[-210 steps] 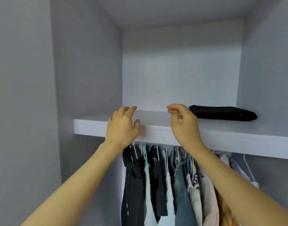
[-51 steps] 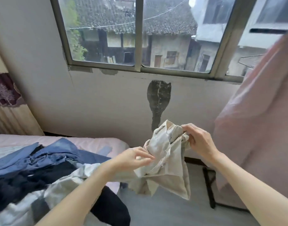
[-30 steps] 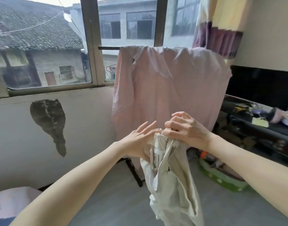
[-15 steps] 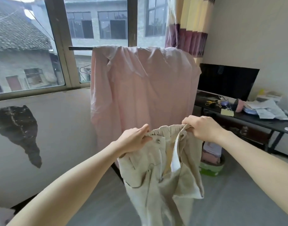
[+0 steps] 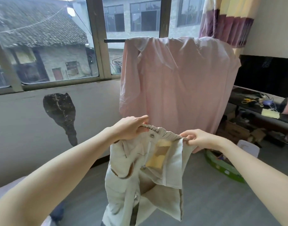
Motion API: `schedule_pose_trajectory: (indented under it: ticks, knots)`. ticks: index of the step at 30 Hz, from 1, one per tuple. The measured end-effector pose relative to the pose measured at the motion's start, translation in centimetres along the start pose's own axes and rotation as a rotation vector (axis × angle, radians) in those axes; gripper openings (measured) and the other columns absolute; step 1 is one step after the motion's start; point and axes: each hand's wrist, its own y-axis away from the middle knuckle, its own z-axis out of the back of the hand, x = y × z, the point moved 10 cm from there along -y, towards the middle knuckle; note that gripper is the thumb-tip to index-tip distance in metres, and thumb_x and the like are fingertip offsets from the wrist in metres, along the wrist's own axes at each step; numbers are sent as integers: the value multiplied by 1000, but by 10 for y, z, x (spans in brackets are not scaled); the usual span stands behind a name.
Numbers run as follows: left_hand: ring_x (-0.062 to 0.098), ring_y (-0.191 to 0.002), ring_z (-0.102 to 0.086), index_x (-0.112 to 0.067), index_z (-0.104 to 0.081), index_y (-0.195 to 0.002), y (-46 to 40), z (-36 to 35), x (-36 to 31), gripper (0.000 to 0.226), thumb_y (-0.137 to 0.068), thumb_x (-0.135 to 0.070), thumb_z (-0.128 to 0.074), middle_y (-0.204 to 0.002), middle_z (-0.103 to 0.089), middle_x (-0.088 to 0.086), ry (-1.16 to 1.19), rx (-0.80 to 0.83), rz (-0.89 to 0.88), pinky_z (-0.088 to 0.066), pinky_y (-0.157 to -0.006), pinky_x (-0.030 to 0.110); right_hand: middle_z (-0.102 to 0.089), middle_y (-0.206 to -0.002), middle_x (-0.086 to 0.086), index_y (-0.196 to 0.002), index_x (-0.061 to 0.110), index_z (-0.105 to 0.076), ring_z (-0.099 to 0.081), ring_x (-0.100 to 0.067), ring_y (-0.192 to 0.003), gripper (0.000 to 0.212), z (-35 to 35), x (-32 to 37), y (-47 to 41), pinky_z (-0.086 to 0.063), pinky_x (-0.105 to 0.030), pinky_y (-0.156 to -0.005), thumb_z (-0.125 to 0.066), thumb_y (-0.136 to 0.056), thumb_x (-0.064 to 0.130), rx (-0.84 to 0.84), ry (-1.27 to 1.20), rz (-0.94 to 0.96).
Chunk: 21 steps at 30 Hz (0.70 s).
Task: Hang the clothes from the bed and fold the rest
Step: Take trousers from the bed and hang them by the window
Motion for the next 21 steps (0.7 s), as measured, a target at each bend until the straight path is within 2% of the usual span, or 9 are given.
schedule_pose_trajectory:
  ticks: [3,6,7,9,12,14,17,21]
  knots:
    - [28,-65,-43,-12,-44,-105,16,13,23,26,-96,-37,-46,-63,-41,-6,-5,-49,50,-36,-58,34,-60,-99,-19,-116,21,-60,-59,-16,-89,43,-21,15,-18,-56,-30,-81,-45,-83,-1,52,-162,8]
    - [28,-67,-46,-13,-44,-106,30,28,42,27,-96,-38,-46,-71,-47,-3,1,-100,96,-36,-58,34,-68,-91,8,-111,27,-62,-61,-9,-92,31,-33,44,-36,-51,-28,-88,-52,-87,10,-55,5,124]
    - [27,-67,-45,-13,-44,-106,34,33,47,27,-95,-38,-47,-73,-47,-3,0,-117,104,-35,-58,33,-68,-97,10,-111,29,-63,-61,-10,-97,27,-35,54,-41,-50,-29,-89,-53,-90,16,-112,81,165]
    - [25,-65,-42,-12,-45,-105,44,41,58,28,-95,-38,-48,-71,-45,-6,-2,-142,138,-31,-57,32,-67,-107,4,-112,27,-63,-60,-17,-102,28,-37,72,-50,-47,-35,-91,-48,-91,15,-218,153,214]
    - [25,-65,-42,-14,-45,-105,59,49,81,28,-94,-39,-49,-65,-41,-8,-2,-145,219,-28,-56,31,-64,-109,5,-104,28,-64,-57,-23,-101,28,-29,96,-54,-43,-34,-79,-47,-87,13,-409,261,250]
    - [25,-67,-43,-16,-44,-105,69,46,95,29,-94,-43,-47,-70,-47,-3,-60,-80,271,-30,-57,31,-65,-106,5,-99,26,-64,-57,-25,-98,25,-22,117,-53,-35,-30,-72,-48,-85,13,-519,309,301]
    - [26,-72,-43,-18,-42,-107,85,38,117,32,-94,-47,-44,-86,-57,7,-125,-6,372,-33,-61,32,-67,-101,0,-94,20,-63,-58,-33,-93,21,-16,150,-49,-31,-29,-70,-45,-86,13,-633,294,407]
    - [27,-73,-46,-20,-41,-100,104,35,137,34,-92,-53,-42,-81,-52,6,-116,-43,500,-32,-62,33,-68,-86,-11,-87,14,-59,-59,-37,-84,17,-15,188,-42,-30,-30,-66,-44,-88,24,-757,327,527]
